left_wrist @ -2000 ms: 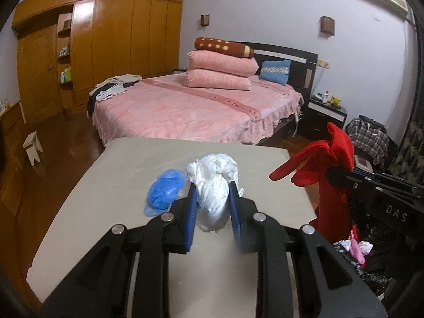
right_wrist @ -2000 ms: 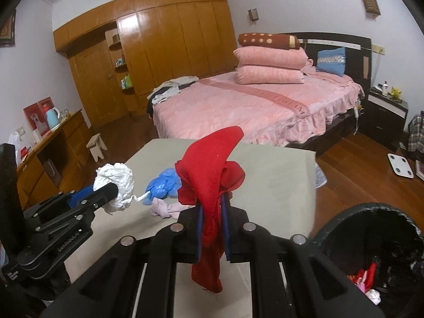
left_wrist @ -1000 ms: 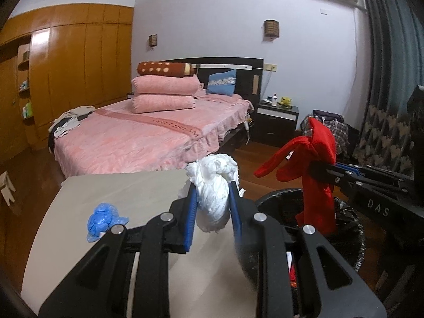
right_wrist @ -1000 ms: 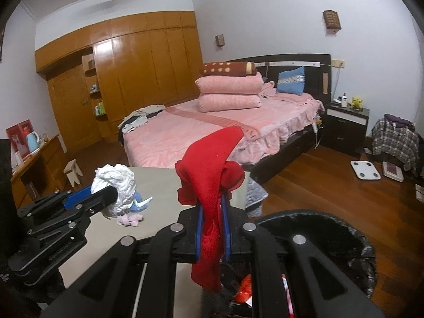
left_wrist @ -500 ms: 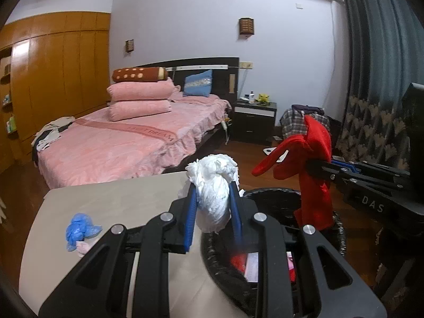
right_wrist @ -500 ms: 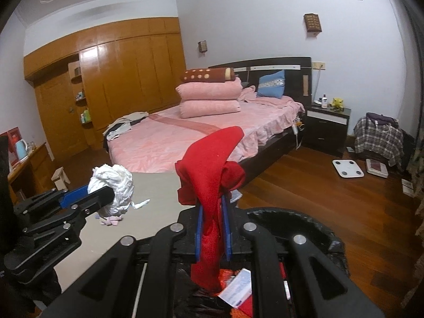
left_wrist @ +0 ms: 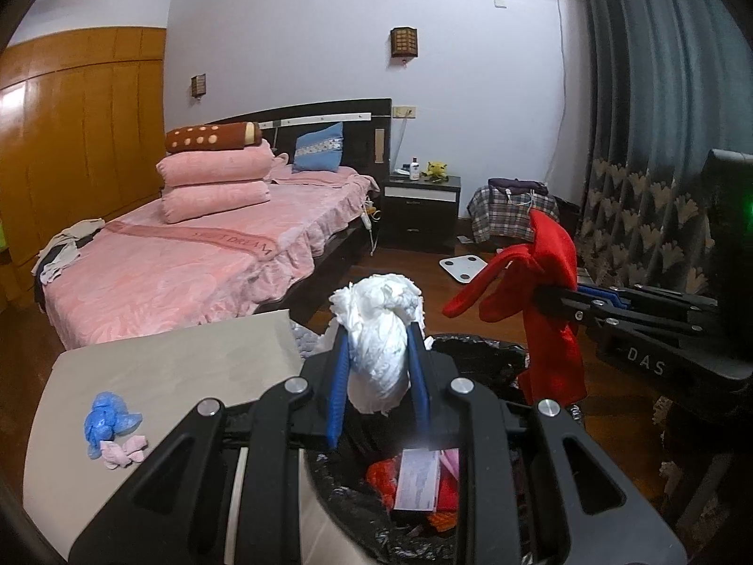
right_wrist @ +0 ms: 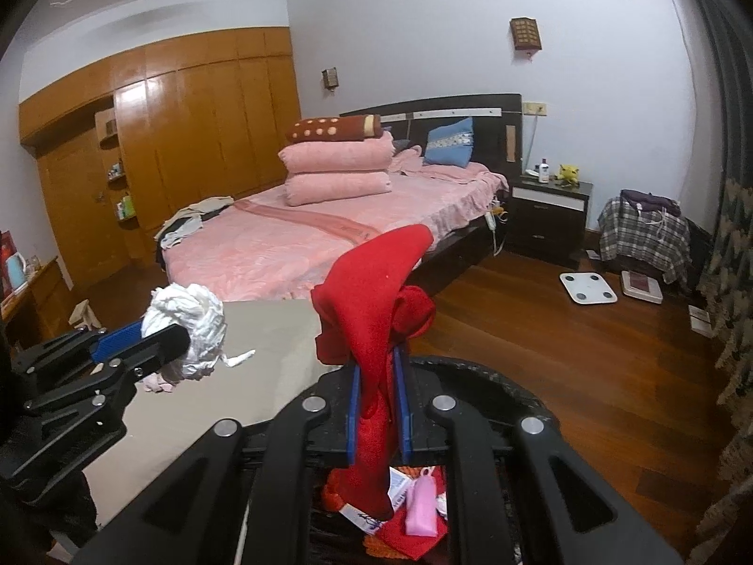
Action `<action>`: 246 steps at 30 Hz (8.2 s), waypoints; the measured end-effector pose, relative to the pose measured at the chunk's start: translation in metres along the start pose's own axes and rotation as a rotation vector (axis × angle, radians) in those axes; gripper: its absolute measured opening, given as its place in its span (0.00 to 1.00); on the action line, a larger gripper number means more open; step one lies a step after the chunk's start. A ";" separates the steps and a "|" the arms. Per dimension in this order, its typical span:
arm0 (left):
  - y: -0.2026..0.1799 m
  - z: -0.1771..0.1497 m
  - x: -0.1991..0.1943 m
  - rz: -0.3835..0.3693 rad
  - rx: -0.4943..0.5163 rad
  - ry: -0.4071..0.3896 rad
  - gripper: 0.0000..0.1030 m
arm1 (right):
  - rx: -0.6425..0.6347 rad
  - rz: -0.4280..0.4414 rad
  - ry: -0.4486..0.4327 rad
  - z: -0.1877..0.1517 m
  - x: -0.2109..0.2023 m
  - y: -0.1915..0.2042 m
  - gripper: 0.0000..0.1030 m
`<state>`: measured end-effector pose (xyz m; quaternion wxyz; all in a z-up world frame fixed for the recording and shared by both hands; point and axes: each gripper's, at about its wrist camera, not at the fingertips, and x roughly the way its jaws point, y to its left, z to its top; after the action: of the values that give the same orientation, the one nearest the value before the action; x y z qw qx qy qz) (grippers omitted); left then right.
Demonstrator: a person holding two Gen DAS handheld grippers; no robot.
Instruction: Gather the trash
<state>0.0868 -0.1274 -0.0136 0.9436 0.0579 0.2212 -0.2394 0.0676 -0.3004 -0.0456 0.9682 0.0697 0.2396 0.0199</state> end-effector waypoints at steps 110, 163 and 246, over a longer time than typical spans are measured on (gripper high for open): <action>0.419 -0.173 -0.058 0.560 -0.351 0.214 0.88 | -0.208 0.236 0.358 -0.104 0.262 0.367 0.94; 0.387 -0.142 0.097 0.295 -0.365 0.353 0.50 | -0.148 0.178 0.374 -0.071 0.263 0.266 0.42; 0.048 -0.023 0.012 0.042 -0.067 0.040 0.49 | 0.000 0.011 0.051 -0.015 0.023 0.028 0.43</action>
<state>0.1103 -0.0850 -0.0394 0.9452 0.0358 0.2466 -0.2109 0.0811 -0.2697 -0.0650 0.9616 0.0706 0.2639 0.0269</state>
